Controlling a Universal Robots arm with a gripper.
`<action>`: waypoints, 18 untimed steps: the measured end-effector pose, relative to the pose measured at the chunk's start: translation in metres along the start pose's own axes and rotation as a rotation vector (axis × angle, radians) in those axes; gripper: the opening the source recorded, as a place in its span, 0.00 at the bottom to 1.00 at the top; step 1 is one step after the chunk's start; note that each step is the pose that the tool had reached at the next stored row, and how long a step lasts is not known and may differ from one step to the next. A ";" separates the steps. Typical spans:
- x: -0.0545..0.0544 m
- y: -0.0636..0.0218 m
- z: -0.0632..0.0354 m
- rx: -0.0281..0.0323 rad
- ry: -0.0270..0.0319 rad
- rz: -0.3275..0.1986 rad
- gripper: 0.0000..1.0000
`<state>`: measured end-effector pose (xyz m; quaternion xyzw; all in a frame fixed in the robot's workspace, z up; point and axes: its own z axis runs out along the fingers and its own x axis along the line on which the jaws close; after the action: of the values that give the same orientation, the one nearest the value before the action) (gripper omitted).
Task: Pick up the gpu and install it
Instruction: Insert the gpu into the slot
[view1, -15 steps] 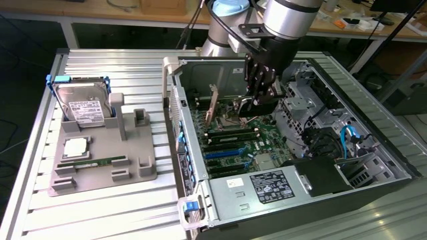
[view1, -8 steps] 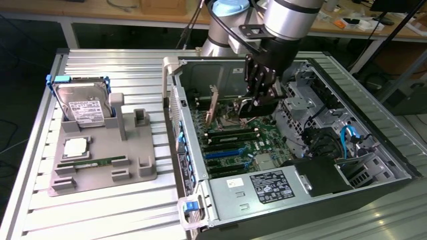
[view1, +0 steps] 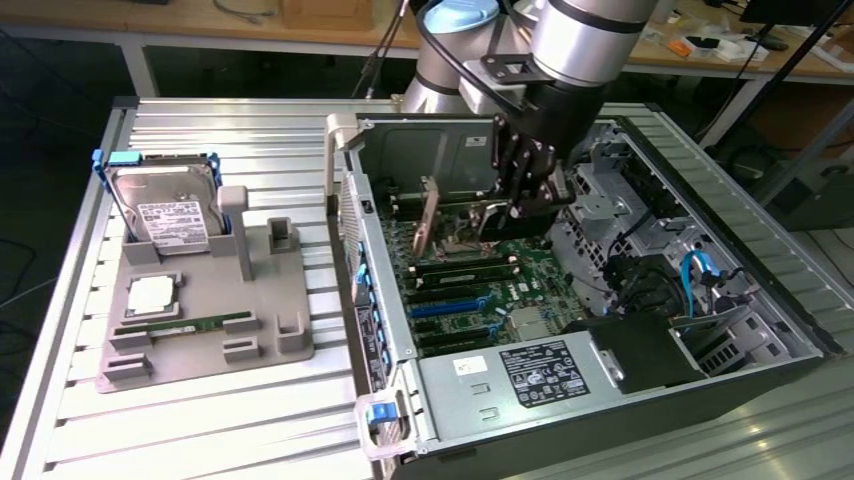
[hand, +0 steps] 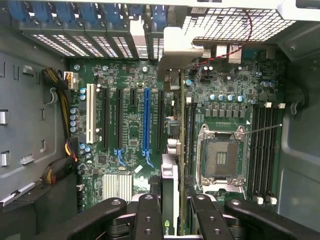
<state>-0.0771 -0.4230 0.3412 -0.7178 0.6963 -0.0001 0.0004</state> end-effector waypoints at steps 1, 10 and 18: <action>0.001 0.0000 0.0002 0.0000 -0.0001 0.000 0.28; 0.003 0.0009 0.0029 0.0008 0.0001 0.012 0.28; 0.005 0.0030 0.0064 0.0009 0.0001 0.024 0.28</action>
<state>-0.0799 -0.4281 0.3347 -0.7093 0.7049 -0.0005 0.0008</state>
